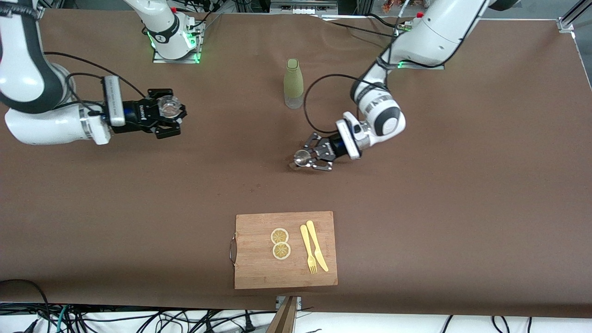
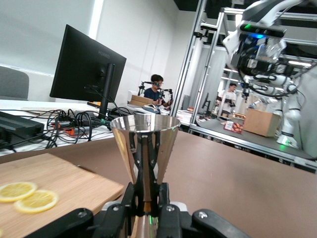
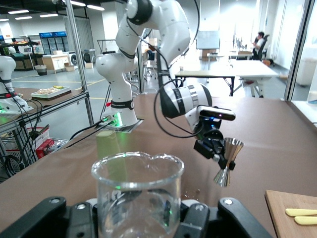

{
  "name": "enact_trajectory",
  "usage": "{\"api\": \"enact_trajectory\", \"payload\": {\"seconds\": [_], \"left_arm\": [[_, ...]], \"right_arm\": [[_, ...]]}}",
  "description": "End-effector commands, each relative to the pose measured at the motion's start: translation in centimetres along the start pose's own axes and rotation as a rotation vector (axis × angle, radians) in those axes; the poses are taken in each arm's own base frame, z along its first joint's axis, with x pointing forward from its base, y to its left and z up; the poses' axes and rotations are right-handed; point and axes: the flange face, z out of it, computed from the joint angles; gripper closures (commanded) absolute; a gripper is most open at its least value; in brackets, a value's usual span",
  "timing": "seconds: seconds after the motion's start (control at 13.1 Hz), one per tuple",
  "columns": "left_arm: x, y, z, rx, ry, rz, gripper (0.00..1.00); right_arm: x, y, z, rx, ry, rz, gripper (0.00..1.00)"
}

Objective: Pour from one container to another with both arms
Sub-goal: 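Carry the beaker back with the right gripper while the left gripper withdraws the jigger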

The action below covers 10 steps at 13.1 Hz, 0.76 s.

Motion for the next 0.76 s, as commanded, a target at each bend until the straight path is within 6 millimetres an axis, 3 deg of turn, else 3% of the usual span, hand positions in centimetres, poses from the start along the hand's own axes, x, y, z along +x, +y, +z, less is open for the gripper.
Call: {"api": "enact_trajectory", "payload": {"seconds": [0.0,0.15,0.46,0.69], "left_arm": [[0.3,-1.7,-5.5,-0.068,0.02,0.034,1.0],[0.5,-4.9,-10.4,-0.152,0.004,0.052,1.0],[0.5,-9.5,-20.2,-0.288,-0.056,0.105,1.0],[0.5,-11.5,-26.4,-0.357,-0.139,0.138,1.0]], "right_arm": [[-7.2,-2.4,-0.8,-0.001,0.074,-0.07,0.95],[-12.8,-5.4,0.3,-0.017,0.121,-0.077,0.95],[-21.8,-9.3,-1.2,-0.027,0.099,-0.111,0.95],[-26.2,-11.2,-1.6,-0.047,0.068,-0.117,0.95]]}}
